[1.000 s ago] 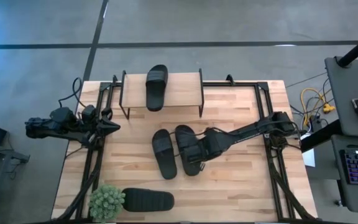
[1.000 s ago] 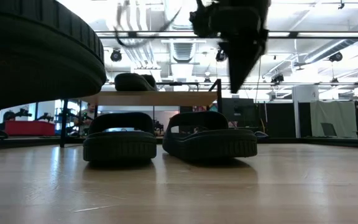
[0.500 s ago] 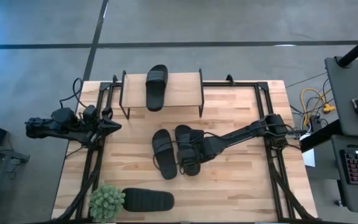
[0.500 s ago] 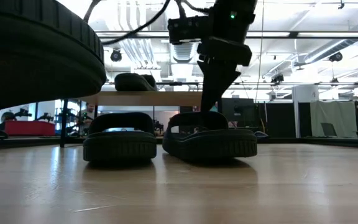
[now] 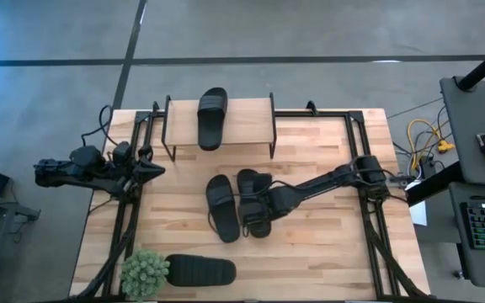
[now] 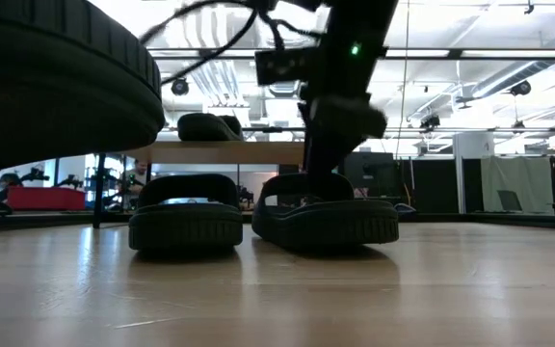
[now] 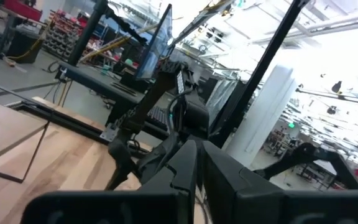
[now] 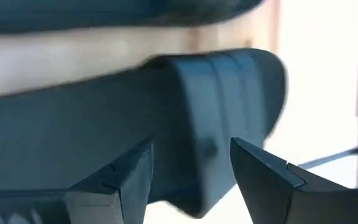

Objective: Pick and place slides into the shelf
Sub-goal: Put the black slide on the shelf

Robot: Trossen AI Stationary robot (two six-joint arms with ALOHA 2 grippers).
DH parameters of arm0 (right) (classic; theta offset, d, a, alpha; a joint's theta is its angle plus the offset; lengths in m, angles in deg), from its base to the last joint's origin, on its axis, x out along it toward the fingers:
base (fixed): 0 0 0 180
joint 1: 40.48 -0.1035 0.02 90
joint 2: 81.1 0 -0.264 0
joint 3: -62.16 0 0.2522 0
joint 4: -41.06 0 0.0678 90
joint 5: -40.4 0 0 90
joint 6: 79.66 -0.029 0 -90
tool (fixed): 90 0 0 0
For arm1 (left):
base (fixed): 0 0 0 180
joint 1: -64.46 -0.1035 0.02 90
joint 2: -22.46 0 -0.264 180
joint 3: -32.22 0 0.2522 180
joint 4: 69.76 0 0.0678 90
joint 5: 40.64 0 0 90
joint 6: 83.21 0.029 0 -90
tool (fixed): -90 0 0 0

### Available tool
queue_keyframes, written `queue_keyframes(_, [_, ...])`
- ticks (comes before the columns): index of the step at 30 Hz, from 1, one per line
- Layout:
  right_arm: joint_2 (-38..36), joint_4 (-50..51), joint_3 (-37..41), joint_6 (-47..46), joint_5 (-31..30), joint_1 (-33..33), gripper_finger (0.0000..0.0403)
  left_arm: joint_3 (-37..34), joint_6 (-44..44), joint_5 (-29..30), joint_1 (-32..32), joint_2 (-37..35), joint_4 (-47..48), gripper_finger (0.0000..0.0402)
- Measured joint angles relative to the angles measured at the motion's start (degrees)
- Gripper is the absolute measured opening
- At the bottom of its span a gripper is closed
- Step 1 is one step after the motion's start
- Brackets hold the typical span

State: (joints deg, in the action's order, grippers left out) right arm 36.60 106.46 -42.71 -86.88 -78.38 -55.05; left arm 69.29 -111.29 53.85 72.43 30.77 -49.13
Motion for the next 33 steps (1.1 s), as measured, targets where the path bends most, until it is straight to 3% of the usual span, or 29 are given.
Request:
queue_keyframes(5, [2.12, -0.87, 0.0, 1.26, -8.88, 0.7, 0.0205, -0.09, -0.01, 0.51, -0.02, 0.51, 0.01, 0.001])
queue_keyframes(10, [2.91, -1.09, -0.04, 1.42, -10.07, 1.61, 0.0203, -0.09, -0.02, 0.53, -0.02, 1.03, 0.05, 0.001])
queue_keyframes(16, [3.33, -1.36, -0.03, -0.03, -10.07, 2.7, 0.0157, -0.09, -0.05, 2.07, -0.02, 1.19, 0.19, 0.001])
queue_keyframes(25, [3.4, -1.63, -0.04, -1.62, -10.27, 3.82, 0.0025, -0.07, -0.07, 3.55, -0.02, 1.14, 0.12, 0.001])
queue_keyframes(33, [1.53, 0.43, -1.2, -4.17, -1.88, 3.27, 0.0015, -0.07, -0.09, 3.54, -0.01, 1.31, 0.1, 0.001])
